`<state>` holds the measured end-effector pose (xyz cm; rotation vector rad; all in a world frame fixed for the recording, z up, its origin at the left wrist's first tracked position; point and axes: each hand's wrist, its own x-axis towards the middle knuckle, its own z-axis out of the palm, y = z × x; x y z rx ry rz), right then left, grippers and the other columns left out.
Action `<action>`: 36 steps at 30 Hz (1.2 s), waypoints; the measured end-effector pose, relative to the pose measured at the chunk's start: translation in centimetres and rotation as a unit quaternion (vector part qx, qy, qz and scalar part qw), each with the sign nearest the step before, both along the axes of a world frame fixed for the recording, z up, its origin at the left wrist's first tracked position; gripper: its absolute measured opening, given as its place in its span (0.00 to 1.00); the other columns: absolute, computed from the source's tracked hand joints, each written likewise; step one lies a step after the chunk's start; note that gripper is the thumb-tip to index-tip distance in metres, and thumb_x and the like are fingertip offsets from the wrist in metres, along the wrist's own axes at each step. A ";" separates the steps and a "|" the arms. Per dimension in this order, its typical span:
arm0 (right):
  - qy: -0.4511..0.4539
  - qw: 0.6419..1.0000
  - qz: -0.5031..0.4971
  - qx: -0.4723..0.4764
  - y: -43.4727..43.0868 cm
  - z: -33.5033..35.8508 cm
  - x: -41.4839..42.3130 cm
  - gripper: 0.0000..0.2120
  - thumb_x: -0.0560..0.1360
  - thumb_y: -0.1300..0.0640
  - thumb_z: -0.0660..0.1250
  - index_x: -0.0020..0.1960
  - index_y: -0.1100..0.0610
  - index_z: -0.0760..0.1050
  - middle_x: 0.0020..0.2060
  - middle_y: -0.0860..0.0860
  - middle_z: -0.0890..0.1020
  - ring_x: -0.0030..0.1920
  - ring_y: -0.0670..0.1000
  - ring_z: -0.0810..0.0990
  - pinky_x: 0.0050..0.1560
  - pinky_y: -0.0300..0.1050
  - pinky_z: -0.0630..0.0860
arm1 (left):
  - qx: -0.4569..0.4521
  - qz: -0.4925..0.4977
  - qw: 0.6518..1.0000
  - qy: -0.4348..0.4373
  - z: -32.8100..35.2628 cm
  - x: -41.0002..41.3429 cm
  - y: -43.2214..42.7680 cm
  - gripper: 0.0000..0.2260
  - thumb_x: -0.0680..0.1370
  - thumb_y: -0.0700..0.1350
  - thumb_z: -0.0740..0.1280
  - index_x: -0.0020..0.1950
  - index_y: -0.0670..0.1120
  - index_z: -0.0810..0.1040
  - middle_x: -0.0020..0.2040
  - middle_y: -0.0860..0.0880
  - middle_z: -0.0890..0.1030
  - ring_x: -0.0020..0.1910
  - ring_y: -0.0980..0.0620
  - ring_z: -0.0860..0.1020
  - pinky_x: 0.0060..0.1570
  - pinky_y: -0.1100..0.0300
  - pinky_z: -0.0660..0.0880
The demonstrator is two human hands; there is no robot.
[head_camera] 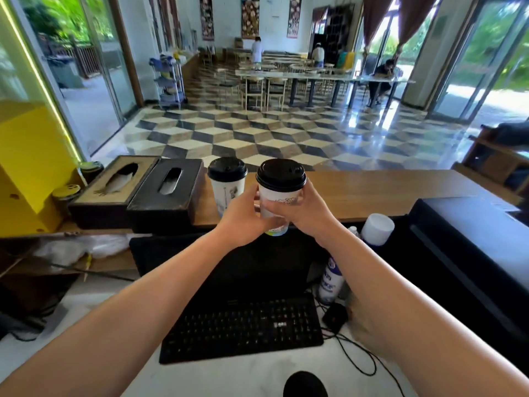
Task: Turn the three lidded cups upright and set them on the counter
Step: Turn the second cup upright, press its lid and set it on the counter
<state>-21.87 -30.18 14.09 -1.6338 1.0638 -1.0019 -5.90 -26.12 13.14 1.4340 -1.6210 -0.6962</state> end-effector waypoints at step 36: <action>0.041 0.998 -0.030 0.038 -9.0 -5.3 0.6 0.35 0.67 0.52 0.82 0.70 0.53 0.70 0.60 0.44 0.79 0.56 0.47 0.81 0.50 0.44 0.80 | 0.082 0.104 0.991 -0.015 -3.1 -2.0 -7.6 0.28 0.73 0.45 0.74 0.70 0.46 0.70 0.66 0.49 0.78 0.59 0.53 0.77 0.52 0.59 0.73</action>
